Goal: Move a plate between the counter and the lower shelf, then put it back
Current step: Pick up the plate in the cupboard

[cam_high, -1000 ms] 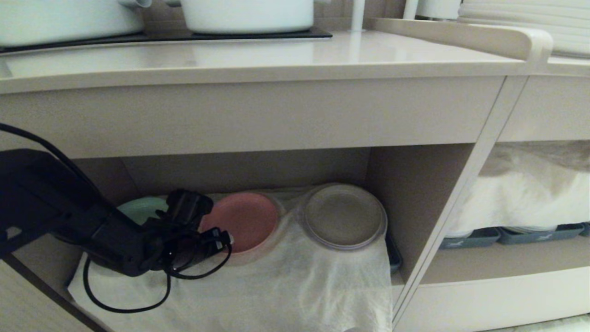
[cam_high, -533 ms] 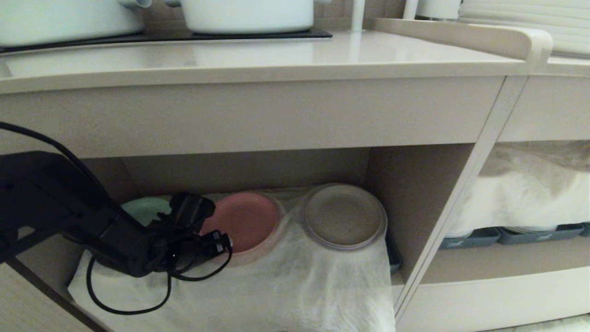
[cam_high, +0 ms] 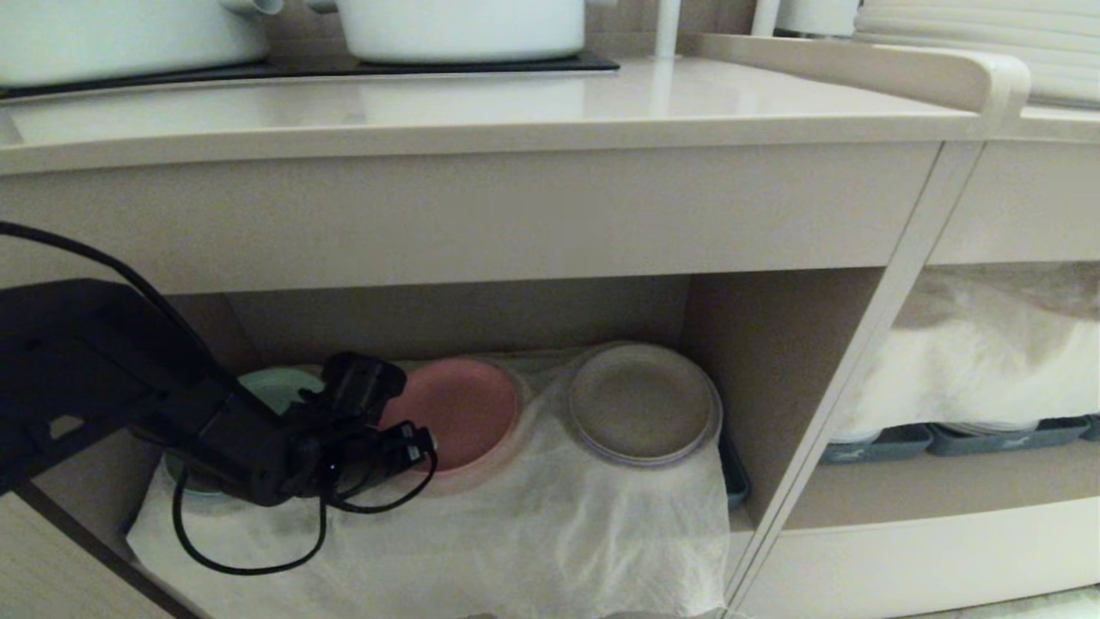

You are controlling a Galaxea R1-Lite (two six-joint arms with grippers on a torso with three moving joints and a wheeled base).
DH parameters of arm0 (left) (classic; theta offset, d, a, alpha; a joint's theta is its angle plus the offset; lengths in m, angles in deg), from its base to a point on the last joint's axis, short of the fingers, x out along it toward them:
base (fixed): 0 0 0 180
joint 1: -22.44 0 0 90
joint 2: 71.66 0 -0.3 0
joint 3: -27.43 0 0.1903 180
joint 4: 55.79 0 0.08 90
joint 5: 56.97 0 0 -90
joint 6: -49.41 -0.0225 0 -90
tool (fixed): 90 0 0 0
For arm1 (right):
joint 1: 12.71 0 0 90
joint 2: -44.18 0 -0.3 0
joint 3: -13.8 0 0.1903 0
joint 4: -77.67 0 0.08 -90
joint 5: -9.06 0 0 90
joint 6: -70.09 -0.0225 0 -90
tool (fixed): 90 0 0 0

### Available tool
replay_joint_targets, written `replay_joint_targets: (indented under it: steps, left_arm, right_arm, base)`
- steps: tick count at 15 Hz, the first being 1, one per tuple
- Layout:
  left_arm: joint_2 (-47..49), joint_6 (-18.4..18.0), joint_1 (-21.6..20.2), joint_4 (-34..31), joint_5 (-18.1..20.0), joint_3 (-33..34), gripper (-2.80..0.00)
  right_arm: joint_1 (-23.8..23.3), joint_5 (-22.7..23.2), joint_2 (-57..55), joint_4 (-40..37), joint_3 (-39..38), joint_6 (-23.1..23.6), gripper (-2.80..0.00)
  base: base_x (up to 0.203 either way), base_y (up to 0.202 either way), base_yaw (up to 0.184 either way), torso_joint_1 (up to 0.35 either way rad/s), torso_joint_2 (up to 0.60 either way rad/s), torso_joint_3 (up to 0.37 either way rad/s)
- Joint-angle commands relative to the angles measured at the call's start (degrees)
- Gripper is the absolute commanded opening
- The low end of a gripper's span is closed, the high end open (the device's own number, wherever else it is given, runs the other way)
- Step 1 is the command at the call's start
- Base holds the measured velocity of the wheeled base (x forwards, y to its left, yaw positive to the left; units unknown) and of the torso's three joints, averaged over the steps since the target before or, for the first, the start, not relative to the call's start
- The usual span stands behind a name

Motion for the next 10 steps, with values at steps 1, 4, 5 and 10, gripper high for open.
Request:
replay_joint_targets:
  steps: [1, 4, 5, 10]
  left_arm:
    - [0.41, 0.22, -0.2, 0.11, -0.25, -0.39, 0.0]
    - [0.88, 0.22, -0.29, 0.19, -0.38, -0.39, 0.0]
    - [1.06, 0.22, -0.29, 0.19, -0.38, -0.39, 0.0]
    - [1.76, 0.22, -0.38, 0.39, -1.44, -0.56, 0.0]
  right_arm:
    - [0.02, -0.04, -0.07, 0.02, 0.0, 0.0, -2.8]
    - [0.02, -0.04, -0.07, 0.02, 0.0, 0.0, -2.8]
    - [0.02, -0.04, -0.07, 0.02, 0.0, 0.0, -2.8]
    - [0.02, -0.04, -0.07, 0.02, 0.0, 0.0, -2.8]
  base:
    - [0.0, 0.0, 0.0, 0.0, 0.0, 0.0]
    - [0.0, 0.0, 0.0, 0.0, 0.0, 0.0]
    - [0.0, 0.0, 0.0, 0.0, 0.0, 0.0]
    - [0.0, 0.0, 0.0, 0.0, 0.0, 0.0]
